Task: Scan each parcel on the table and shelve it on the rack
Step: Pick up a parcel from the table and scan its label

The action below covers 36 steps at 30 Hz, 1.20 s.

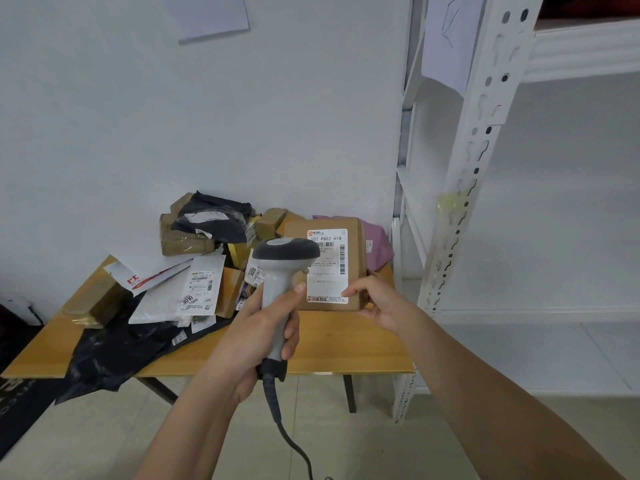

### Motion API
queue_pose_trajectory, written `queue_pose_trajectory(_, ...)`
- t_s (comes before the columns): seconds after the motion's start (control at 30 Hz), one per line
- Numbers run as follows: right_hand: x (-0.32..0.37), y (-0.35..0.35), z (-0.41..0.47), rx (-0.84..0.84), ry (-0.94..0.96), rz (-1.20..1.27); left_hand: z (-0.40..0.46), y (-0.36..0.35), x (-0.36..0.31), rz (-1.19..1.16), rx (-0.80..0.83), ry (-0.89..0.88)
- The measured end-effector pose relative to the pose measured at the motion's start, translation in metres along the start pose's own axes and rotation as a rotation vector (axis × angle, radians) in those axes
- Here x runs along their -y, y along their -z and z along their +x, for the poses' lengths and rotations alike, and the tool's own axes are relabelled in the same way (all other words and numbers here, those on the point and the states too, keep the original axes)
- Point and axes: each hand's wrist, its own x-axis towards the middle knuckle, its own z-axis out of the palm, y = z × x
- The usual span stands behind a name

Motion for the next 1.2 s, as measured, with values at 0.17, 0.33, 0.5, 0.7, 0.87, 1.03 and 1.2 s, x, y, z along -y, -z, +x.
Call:
queue_pose_trajectory(0.17,0.0,0.006,-0.011,-0.01,0.019,0.008,-0.007,-0.006,-0.003,0.013,0.034,-0.018)
queue_pose_trajectory(0.33,-0.002,0.027,-0.033,-0.031,0.04,0.02,-0.009,-0.022,-0.004,0.032,0.126,-0.058)
queue_pose_trajectory(0.5,0.001,0.07,-0.085,-0.041,0.02,-0.044,-0.014,-0.046,-0.002,-0.02,0.3,-0.103)
queue_pose_trajectory(0.7,0.001,0.174,-0.167,-0.276,0.004,0.036,-0.014,-0.098,0.002,-0.039,0.443,-0.145)
queue_pose_trajectory(0.87,0.008,0.232,-0.21,-0.498,0.077,0.138,-0.011,-0.17,0.02,0.051,0.376,-0.078)
queue_pose_trajectory(1.03,0.037,0.278,-0.185,-0.611,0.133,0.19,0.005,-0.236,0.035,0.128,0.335,-0.065)
queue_pose_trajectory(1.2,0.071,0.345,-0.122,-0.571,0.136,0.199,0.053,-0.308,0.046,0.118,0.185,-0.068)
